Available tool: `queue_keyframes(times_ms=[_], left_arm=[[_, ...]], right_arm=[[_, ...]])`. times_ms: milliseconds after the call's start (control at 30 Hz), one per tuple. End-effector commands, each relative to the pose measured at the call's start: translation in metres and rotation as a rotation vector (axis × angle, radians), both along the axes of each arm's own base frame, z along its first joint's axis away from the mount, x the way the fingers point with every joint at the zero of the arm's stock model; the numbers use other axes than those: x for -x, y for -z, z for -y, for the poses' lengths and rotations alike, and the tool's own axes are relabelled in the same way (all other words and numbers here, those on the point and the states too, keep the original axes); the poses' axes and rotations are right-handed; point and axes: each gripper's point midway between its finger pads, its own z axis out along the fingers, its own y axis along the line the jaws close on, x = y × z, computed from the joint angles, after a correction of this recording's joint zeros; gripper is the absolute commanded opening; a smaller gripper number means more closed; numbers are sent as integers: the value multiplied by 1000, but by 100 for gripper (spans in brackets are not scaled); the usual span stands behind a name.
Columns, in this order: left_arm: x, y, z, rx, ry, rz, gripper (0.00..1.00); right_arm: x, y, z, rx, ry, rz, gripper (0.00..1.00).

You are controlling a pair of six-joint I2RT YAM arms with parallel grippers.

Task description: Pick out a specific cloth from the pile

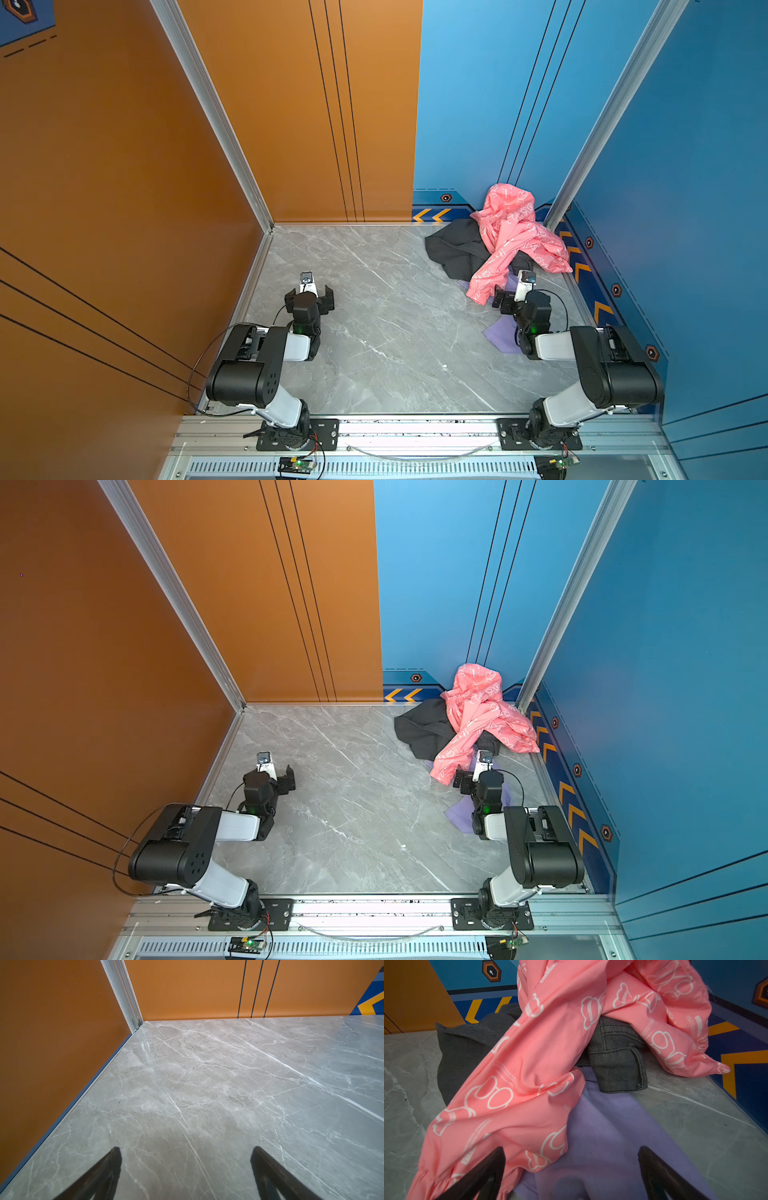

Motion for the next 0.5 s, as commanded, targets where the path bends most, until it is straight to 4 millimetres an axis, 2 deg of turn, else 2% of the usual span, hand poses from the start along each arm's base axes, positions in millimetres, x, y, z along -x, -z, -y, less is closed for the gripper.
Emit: queue_keyframes(times_ms=[0,133,233,400,467], left_arm=[[-3,-2,1,6,12,7,98],[-5,-2,10,-4,58,1,98],[-3,-4,-1,31,19,13,98],[12,-37,-6,1,-32,46,98],[18,-52,-5,24,-32,38,98]], right_arm=[[-4,-7,4,17,23,12,100],[0,-29,7,16,36,15,100],[10,-57,7,14,38,49,100],[31,-103,9,-14,62,46,100],[41,-111,10,-27,74,9,100]])
